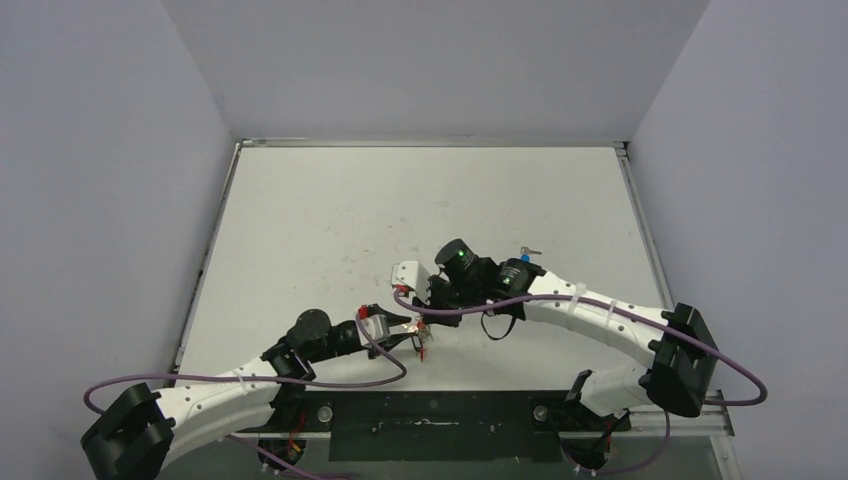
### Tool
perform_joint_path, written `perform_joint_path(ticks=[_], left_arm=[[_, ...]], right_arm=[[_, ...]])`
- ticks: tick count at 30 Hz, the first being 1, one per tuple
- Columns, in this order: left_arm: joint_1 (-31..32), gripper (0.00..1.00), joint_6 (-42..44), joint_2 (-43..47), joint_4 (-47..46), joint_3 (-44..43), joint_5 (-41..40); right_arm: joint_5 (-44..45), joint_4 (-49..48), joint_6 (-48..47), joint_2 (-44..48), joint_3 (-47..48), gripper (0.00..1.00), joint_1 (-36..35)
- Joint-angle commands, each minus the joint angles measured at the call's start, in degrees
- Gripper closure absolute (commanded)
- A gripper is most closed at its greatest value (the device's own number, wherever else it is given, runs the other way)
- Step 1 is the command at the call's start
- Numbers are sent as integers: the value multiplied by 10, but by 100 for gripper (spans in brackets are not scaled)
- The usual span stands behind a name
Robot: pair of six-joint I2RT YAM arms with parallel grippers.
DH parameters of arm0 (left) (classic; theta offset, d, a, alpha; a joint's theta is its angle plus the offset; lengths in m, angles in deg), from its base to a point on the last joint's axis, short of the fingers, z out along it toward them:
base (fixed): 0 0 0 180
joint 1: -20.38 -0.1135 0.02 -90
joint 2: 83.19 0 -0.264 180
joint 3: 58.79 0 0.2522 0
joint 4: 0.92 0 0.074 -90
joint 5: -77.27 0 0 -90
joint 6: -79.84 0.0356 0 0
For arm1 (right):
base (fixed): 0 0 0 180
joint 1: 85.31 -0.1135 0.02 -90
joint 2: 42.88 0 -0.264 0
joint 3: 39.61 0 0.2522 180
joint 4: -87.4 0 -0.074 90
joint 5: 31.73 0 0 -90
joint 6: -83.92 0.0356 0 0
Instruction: Put the keys on the keyring
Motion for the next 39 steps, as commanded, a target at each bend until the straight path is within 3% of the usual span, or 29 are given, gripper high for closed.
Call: perform_joint_path(ticks=[1,21,30,36,39], left_arm=[[2,70,13,3,4,-25,1],[3,73,35,-25,-61,-38,-2],[3,87,38,-51,-74,-48,41],[3,87,44,-37,-78,-48,33],[3,81,51,-24,-65,-47,28]], right_arm=[[37,71,1,-25,44,100,-8],[14,85,-6,-50,71,100,-35],[17,88,-7,-56,75,100,-39],[23,91,-8,-58,76,100,-40],[24,90,-8,-59,77,100,-40]])
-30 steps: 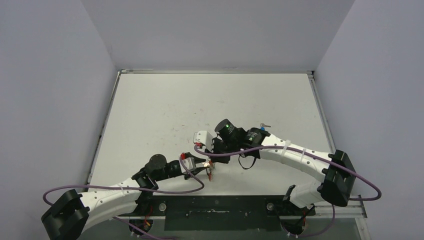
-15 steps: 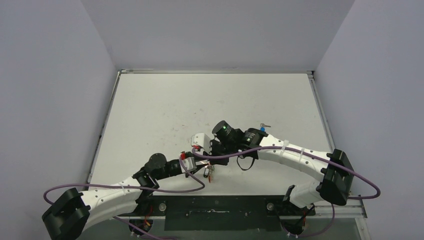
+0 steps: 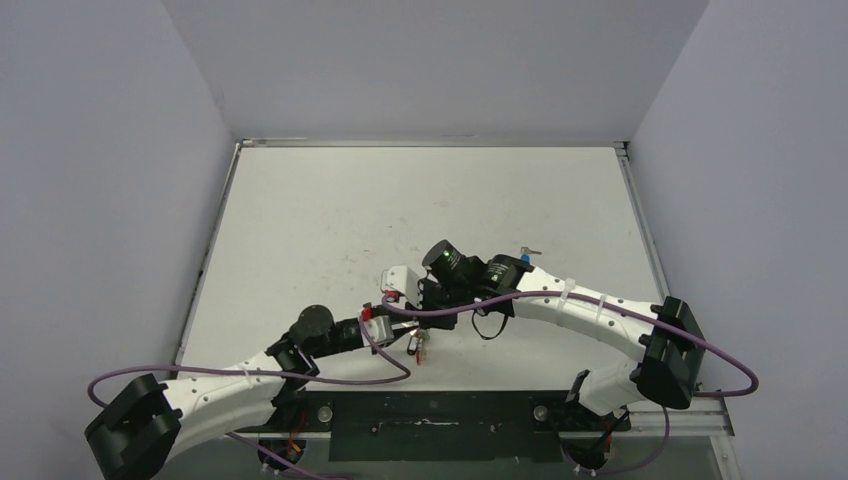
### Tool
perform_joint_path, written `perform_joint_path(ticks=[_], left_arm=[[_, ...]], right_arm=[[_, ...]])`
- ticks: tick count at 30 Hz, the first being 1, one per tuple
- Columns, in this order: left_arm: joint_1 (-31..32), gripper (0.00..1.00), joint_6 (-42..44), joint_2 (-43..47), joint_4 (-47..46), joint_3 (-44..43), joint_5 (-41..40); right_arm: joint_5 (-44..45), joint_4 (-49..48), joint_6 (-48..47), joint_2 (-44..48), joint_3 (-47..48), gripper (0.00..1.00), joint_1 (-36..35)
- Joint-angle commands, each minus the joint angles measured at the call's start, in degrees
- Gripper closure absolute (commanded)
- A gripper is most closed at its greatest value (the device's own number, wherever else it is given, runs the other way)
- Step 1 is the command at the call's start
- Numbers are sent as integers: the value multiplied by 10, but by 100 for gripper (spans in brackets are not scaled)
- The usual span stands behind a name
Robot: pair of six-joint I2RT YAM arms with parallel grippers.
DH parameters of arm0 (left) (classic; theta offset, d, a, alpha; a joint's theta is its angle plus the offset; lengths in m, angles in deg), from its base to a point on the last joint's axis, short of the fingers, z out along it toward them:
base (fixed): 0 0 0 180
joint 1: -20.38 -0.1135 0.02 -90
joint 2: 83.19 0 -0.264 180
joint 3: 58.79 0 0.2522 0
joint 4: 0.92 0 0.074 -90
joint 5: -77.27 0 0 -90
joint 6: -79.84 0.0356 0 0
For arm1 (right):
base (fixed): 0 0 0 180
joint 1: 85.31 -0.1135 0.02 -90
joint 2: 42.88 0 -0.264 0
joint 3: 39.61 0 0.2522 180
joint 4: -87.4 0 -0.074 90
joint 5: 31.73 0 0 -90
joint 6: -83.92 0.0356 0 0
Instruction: Put the keys on the keyring
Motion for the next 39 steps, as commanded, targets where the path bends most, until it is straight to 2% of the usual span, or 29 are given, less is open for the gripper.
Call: perform_joint_path(ticks=[1,4,9,14,16,18,23,25,33,39], left_arm=[[3,80,15,22,-23,-29,6],[3,80,19,21,-13,-31,7],[3,86,24,8,-10,-35,14],[3,100,28,-6,-10,-41,22],[3,100,28,-9,-9,-41,23],[3,100,26,-7,-13,-38,22],[3,100,4,7,-50,-11,0],[3,100,-9,13,-77,4,-17],[3,100,-37,19,-153,34,-27],[4,100,-40,19,-192,45,-16]], right_arm=[[7,13,-2,-14,10,100,-11],[6,13,-2,-16,13,100,-11],[6,14,-4,-19,15,100,-12],[9,14,-5,-20,16,100,-12],[19,11,-6,-18,15,100,-12],[33,0,-2,-9,9,91,-12],[54,-72,3,53,-41,58,-4],[47,-105,-1,87,-73,52,4],[-76,-236,-23,210,-184,50,59],[-113,-296,-24,240,-222,56,68]])
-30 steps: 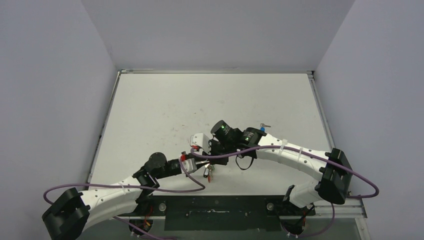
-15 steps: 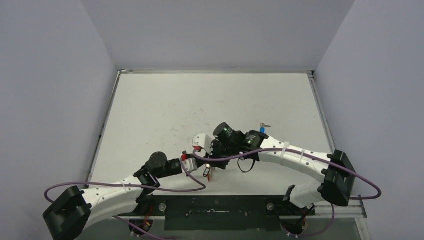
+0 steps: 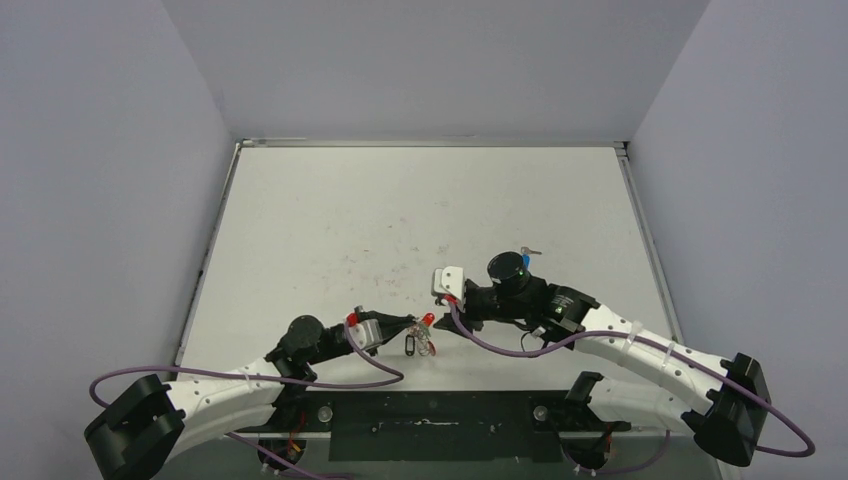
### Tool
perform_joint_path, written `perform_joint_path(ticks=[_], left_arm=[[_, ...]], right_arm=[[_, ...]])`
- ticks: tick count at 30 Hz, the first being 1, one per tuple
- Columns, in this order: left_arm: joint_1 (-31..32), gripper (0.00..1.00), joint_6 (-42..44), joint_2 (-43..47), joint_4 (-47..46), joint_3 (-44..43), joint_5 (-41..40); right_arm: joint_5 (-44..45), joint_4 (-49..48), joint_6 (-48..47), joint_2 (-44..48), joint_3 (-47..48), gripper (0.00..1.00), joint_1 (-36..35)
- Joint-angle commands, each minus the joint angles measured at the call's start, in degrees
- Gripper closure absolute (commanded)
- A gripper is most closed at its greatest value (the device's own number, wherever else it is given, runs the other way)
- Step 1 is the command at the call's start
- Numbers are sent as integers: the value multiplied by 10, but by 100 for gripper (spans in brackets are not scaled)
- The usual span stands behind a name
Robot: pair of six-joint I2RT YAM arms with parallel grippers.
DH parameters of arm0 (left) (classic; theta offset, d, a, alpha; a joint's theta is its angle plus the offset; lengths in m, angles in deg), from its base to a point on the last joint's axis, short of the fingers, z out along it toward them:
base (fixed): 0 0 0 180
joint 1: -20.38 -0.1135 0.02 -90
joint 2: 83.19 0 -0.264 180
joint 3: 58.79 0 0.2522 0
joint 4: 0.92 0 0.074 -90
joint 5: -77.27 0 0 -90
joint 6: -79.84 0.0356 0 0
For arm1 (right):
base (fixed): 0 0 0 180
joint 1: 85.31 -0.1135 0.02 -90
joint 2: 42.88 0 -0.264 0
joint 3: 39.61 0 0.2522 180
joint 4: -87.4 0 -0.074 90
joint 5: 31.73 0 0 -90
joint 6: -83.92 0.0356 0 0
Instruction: Put the keys on the keyring
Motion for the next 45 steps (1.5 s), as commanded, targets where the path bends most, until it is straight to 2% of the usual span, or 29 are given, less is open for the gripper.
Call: perform_joint_path(ticks=[1,5,7,21,25,36,45], left_arm=[[1,100,-10,8,-82,1,8],[2,100,-7,8,-84,0,27],[1,100,-7,9,-85,0,33],[1,100,-9,14,-85,-2,54],[1,100,-10,17,-84,-2,52],[1,100,-11,20,-79,-5,49],[1,100,-12,19,-77,-5,44]], right_arm=[[-56,-85,-8,11,-11,58,2],[-72,-104,-2,-1,-9,70,2],[-79,-113,-1,-7,-9,72,2],[-104,-149,-6,-58,-16,72,4],[-114,-155,-6,-65,-18,77,8],[-142,-182,-4,-73,-33,77,16],[-162,-186,-4,-73,-34,100,19]])
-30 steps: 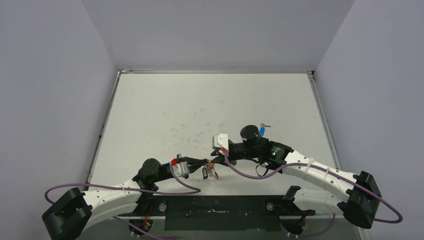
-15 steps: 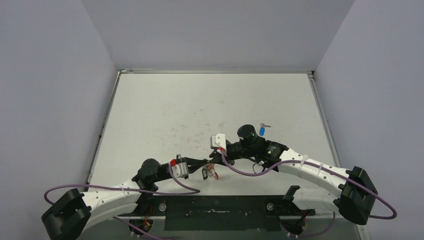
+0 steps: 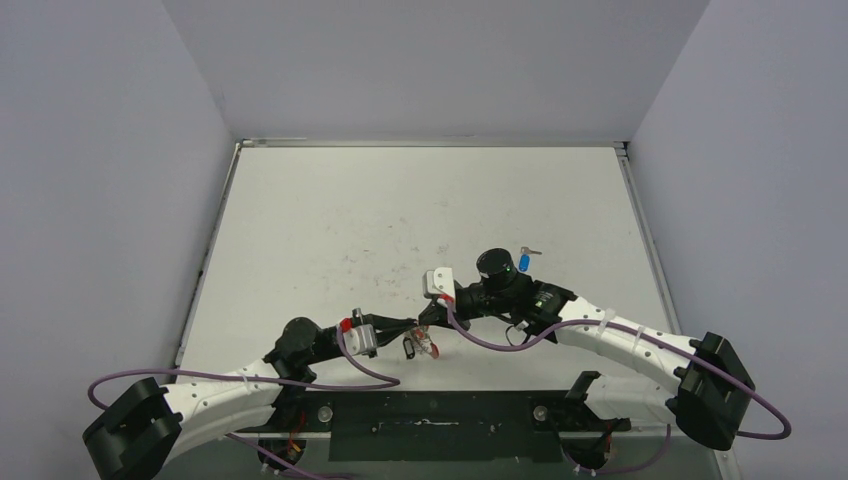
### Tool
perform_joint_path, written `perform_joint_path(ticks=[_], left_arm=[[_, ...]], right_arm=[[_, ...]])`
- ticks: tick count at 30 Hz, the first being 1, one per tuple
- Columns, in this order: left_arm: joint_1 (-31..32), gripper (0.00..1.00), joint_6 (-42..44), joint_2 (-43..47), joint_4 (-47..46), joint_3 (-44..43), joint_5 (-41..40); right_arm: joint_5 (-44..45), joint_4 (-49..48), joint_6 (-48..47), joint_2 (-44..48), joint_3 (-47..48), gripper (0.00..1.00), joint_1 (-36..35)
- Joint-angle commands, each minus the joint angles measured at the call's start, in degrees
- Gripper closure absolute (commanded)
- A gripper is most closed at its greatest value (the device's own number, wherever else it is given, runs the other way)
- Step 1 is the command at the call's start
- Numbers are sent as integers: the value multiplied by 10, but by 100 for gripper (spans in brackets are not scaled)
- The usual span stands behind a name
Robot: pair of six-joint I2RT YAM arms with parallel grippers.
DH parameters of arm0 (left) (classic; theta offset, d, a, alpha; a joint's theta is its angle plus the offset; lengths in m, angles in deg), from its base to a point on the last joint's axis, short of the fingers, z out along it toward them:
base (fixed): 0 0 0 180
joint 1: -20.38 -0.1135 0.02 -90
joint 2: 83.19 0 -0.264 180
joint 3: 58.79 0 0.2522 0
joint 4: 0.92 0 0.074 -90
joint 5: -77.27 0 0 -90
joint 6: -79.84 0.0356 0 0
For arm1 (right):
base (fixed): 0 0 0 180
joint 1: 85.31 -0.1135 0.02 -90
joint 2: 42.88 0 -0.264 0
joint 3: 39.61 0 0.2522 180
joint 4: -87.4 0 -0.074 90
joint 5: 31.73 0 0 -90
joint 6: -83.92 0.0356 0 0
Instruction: Put the keys on the keyring
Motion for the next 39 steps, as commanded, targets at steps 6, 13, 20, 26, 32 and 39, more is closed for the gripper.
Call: perform_joint_path(ticks=[6,13,20,26,32,39], left_arm=[[1,100,-11,8,-35,-7,-9],[1,89,10,34,34,-7,-48],[0,68,39,80,120,-17,-76],[0,65,52,94,160,-31,-70],[0,65,60,96,194,-42,-50],[0,67,63,78,201,-52,-43]], right_arm=[[-34,-39,-2,7,-3,100,6],[23,87,-4,1,56,100,6],[110,251,-8,-56,153,100,-19],[187,307,-1,-107,211,100,-61],[215,349,20,-154,259,100,-72],[213,353,25,-182,280,100,-88]])
